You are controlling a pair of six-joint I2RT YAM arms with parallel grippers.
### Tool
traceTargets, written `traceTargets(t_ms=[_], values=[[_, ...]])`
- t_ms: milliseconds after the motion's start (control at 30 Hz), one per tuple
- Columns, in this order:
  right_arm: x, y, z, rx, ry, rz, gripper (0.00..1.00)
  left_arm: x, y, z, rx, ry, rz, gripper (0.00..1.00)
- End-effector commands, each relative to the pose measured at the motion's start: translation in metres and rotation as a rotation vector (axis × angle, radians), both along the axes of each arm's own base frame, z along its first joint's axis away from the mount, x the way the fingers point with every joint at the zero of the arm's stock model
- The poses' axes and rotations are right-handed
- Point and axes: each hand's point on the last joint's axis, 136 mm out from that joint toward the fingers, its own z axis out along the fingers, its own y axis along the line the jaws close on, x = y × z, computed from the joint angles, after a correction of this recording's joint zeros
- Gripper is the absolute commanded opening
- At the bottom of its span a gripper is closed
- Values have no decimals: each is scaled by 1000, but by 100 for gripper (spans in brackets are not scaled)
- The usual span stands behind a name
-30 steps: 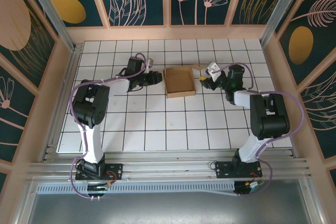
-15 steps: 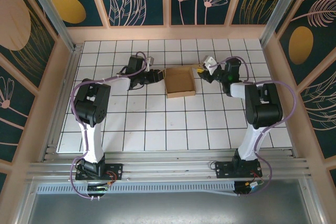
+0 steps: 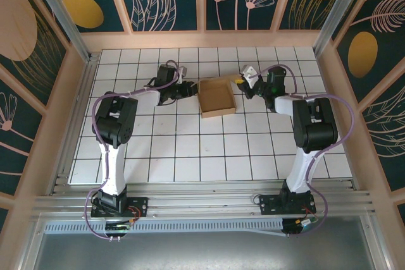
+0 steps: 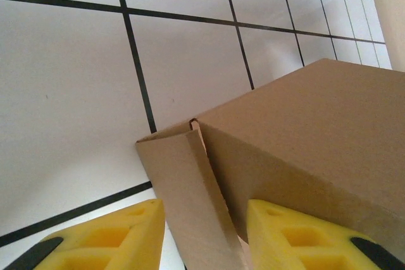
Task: Fold the paper box
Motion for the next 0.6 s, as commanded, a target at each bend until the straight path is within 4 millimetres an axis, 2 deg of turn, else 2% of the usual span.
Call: traceTargets(t_ms=[0,200,433,567], values=[[0,12,11,70,83,14,6,2,-1,-8,-5,31,8,37],[6,18,0,106,271,-52,0,2,-4,-10,-26,42,8,33],[9,32,-19,112,488,-151,0,5,-3,-12,-25,43,15,28],[6,37,-19,141,550,-185,0,5,-4,-12,-28,45,17,27]])
